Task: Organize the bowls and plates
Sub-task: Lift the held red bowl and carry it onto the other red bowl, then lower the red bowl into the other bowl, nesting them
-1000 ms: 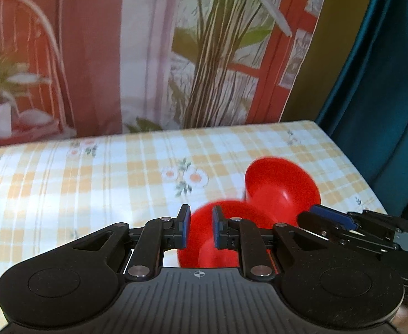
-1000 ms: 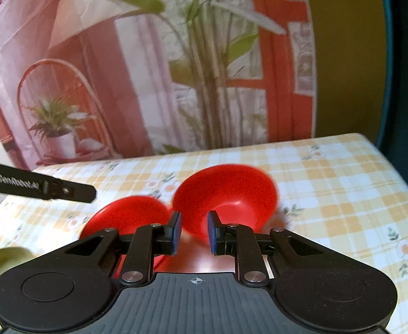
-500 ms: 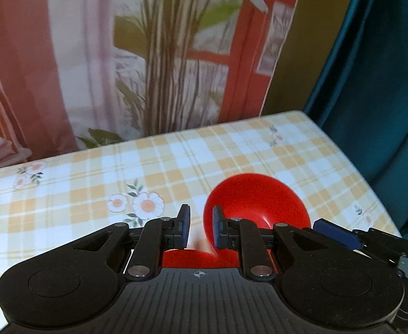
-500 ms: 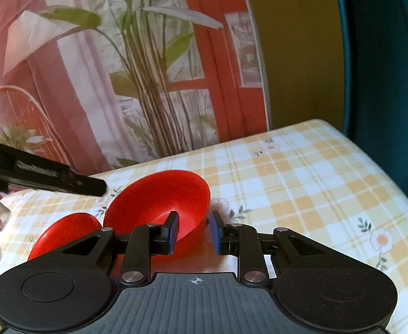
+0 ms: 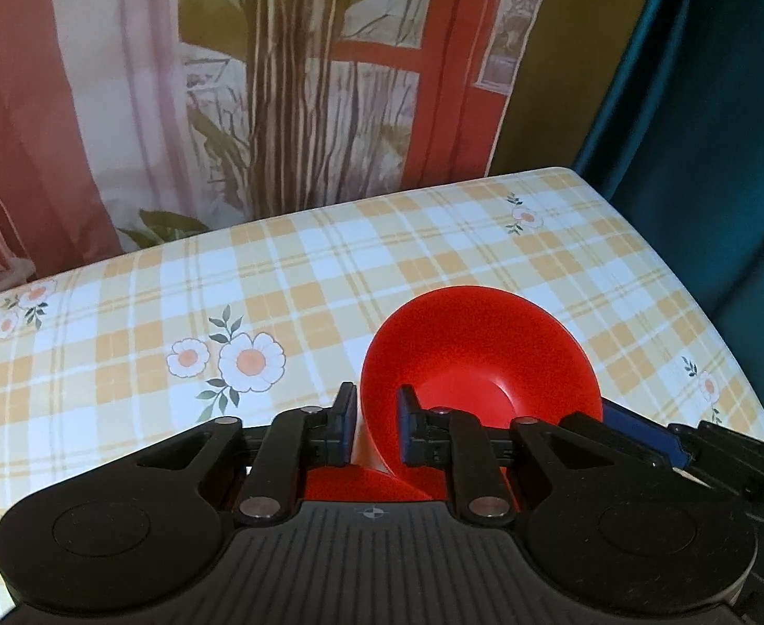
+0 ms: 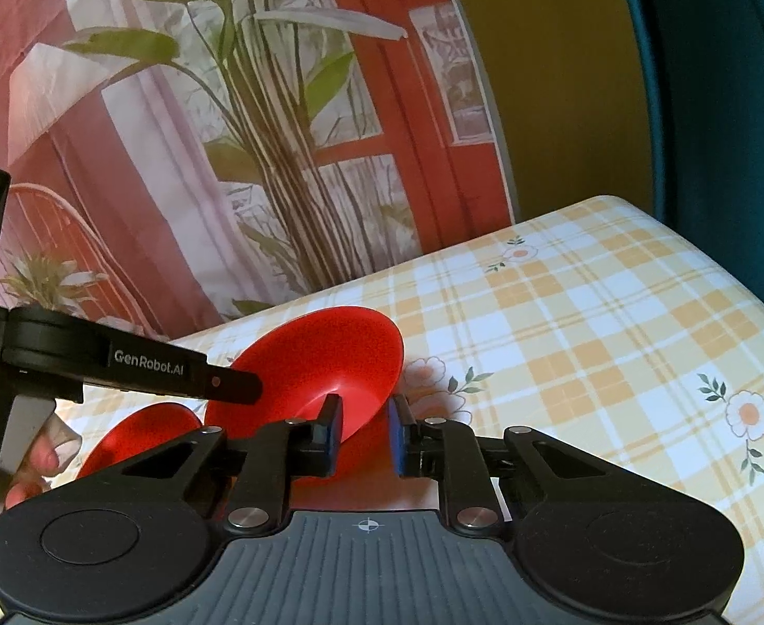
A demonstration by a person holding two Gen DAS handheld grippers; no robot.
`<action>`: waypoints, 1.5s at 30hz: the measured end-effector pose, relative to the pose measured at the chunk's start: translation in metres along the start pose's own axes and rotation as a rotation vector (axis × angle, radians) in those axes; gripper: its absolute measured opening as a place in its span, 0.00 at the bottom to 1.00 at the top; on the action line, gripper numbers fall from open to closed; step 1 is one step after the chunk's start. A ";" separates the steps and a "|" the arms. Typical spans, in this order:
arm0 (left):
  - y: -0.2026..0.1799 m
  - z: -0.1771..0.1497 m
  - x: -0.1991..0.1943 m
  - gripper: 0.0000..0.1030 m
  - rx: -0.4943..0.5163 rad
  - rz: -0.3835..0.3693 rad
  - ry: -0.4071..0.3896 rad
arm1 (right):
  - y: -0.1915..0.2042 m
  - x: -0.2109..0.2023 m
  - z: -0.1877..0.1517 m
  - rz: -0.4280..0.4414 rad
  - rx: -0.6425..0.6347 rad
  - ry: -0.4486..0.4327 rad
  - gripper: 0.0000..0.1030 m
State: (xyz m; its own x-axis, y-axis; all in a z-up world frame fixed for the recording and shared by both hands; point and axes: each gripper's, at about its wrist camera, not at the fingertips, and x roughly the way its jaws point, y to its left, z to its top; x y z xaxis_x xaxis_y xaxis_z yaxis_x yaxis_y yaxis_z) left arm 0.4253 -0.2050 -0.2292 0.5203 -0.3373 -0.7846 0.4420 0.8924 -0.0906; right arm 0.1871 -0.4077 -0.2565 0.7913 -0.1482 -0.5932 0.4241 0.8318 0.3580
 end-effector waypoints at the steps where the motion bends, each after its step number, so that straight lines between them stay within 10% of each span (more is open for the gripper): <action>1: -0.001 0.000 -0.001 0.15 0.006 0.005 -0.003 | 0.000 0.000 0.000 0.000 0.000 -0.001 0.16; 23: -0.001 0.001 -0.071 0.16 0.021 -0.010 -0.124 | 0.028 -0.042 0.022 0.034 -0.019 -0.103 0.16; 45: 0.048 -0.049 -0.108 0.16 -0.063 0.021 -0.102 | 0.079 -0.035 -0.012 0.103 -0.085 -0.007 0.16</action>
State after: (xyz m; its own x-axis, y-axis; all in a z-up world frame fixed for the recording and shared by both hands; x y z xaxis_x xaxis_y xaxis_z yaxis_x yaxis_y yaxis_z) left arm 0.3541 -0.1106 -0.1788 0.6022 -0.3441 -0.7204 0.3853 0.9156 -0.1153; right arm 0.1877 -0.3308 -0.2163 0.8320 -0.0627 -0.5513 0.3017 0.8849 0.3547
